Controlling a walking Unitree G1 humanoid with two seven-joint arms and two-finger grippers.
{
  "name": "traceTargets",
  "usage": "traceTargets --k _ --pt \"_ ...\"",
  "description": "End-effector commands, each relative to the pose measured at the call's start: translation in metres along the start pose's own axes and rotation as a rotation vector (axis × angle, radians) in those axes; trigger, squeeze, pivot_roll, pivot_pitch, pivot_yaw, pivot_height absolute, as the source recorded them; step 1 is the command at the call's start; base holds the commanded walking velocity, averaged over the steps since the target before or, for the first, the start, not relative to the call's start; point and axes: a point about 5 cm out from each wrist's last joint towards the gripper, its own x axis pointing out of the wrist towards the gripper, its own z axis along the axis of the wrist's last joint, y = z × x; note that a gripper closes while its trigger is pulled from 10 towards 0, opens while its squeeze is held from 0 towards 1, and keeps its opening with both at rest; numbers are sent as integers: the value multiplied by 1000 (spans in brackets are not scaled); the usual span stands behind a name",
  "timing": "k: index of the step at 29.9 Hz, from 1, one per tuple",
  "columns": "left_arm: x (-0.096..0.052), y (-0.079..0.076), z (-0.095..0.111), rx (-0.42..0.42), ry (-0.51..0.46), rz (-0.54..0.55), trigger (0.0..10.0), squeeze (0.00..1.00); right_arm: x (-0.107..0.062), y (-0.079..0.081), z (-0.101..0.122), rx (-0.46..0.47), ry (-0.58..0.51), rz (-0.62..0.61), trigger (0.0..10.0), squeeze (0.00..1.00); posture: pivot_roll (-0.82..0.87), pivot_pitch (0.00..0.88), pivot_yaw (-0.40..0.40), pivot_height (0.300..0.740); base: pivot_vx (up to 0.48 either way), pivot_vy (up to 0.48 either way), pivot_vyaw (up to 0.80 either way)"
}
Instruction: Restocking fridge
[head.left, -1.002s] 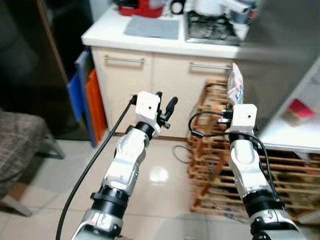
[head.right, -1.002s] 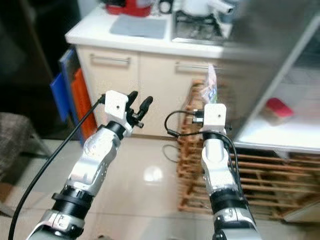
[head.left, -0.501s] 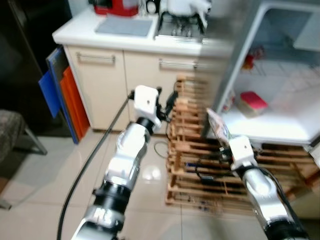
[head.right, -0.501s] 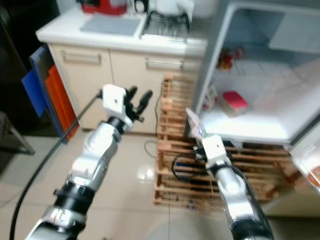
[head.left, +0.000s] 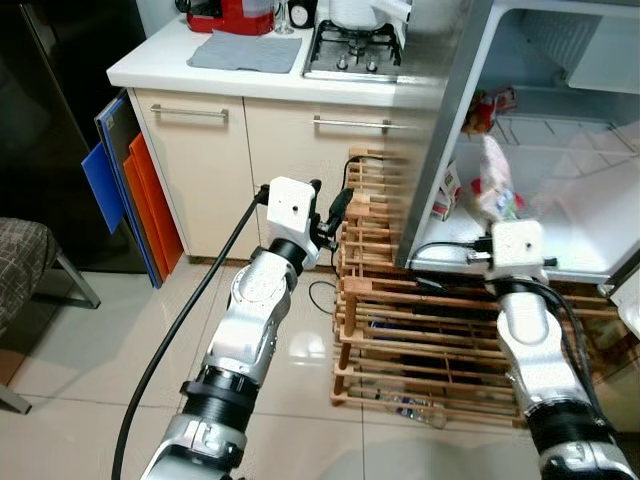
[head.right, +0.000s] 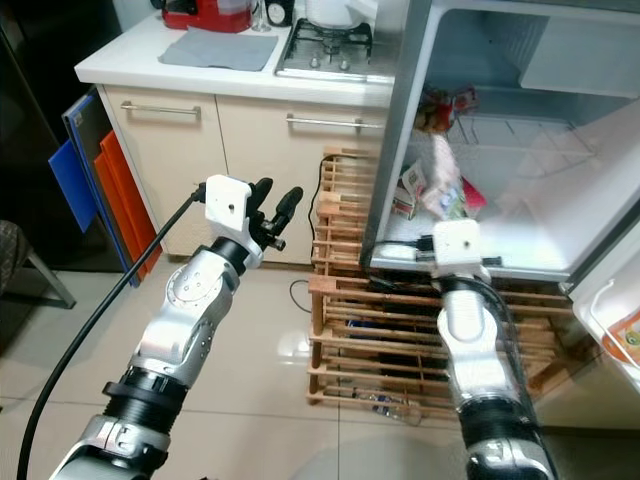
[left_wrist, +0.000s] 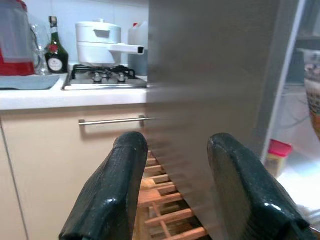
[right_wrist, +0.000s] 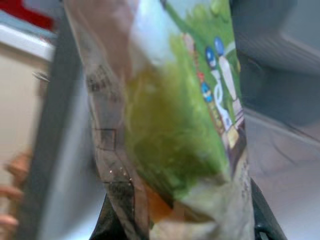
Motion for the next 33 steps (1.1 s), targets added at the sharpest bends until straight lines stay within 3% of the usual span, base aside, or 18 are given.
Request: traceTargets --k 1,10,22,27,29,33 --pt "4 -7 2 10 0 -30 10000 0 4 -7 5 -8 -30 -32 0 0 -83 0 -4 740 0 -469 0" --pt "3 -7 4 -8 -14 -37 10000 0 4 -5 2 17 -4 -57 0 0 -75 0 -11 740 0 -468 0" --pt "5 -7 5 -36 -20 -42 10000 0 5 3 3 24 -5 -31 0 0 -91 0 0 740 40 0 0" --pt "9 -11 2 16 6 -67 10000 0 8 10 7 11 -20 -9 0 0 -96 0 2 740 0 0 0" --pt "9 -11 1 32 11 -70 10000 0 9 12 11 -6 -44 2 0 0 -96 0 0 740 0 0 0" --pt "9 -7 4 48 -4 -69 10000 0 11 14 23 -135 -150 33 0 0 -84 0 -1 740 0 0 0"
